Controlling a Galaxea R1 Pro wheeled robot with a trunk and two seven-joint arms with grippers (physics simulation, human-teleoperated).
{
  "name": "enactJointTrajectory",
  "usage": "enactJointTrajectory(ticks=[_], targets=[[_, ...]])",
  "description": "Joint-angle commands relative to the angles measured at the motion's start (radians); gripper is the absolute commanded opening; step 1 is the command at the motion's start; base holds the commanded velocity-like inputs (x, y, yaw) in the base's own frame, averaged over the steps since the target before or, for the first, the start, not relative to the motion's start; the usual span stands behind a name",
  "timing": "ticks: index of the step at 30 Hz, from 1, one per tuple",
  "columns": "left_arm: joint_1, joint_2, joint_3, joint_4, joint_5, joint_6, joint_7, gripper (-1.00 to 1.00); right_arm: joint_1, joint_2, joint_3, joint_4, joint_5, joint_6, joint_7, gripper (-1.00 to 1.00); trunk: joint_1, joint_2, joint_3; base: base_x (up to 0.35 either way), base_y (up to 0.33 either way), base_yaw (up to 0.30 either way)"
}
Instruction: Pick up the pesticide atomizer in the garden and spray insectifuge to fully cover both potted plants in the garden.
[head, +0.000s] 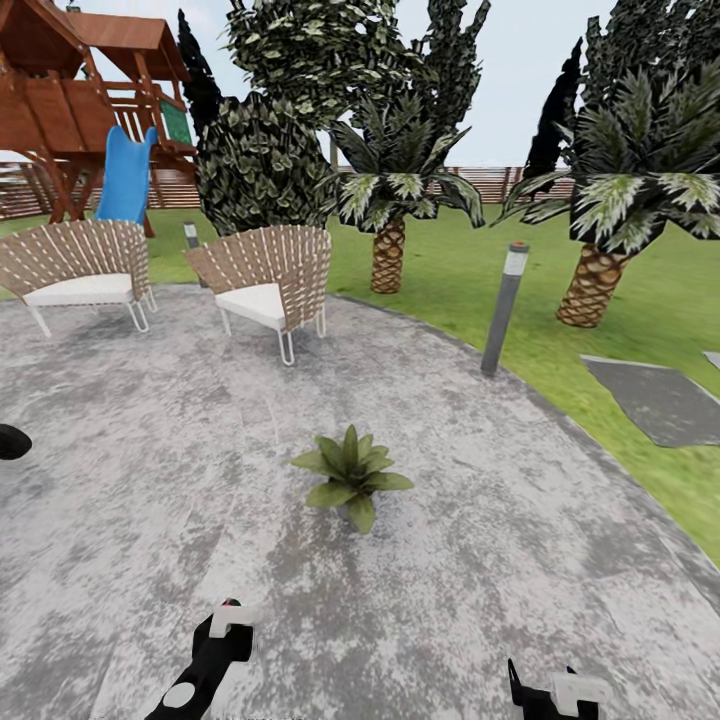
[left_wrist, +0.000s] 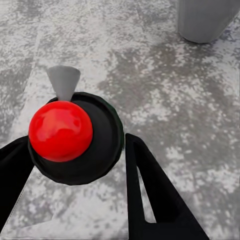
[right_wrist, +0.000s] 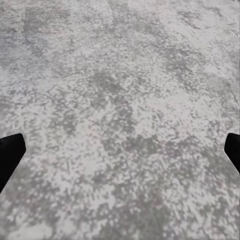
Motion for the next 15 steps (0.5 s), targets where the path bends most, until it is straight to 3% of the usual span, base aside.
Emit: enactJointTrajectory(ticks=[1,15], targets=[[-0.001,0.000,0.000,0.001,-0.004,-0.003,0.000,-1.00,0.000,0.001,-0.005,0.000,0.011,-0.003,0.000,1.00,0.000,0.000,-0.001,0.000,0.000,0.278],[-0.001,0.000,0.000,0.001,-0.004,-0.003,0.000,-1.00,0.000,0.001,-0.004,0.000,0.011,-0.003,0.001,1.00,0.000,0.000,-0.001,0.000,0.000,0.278]])
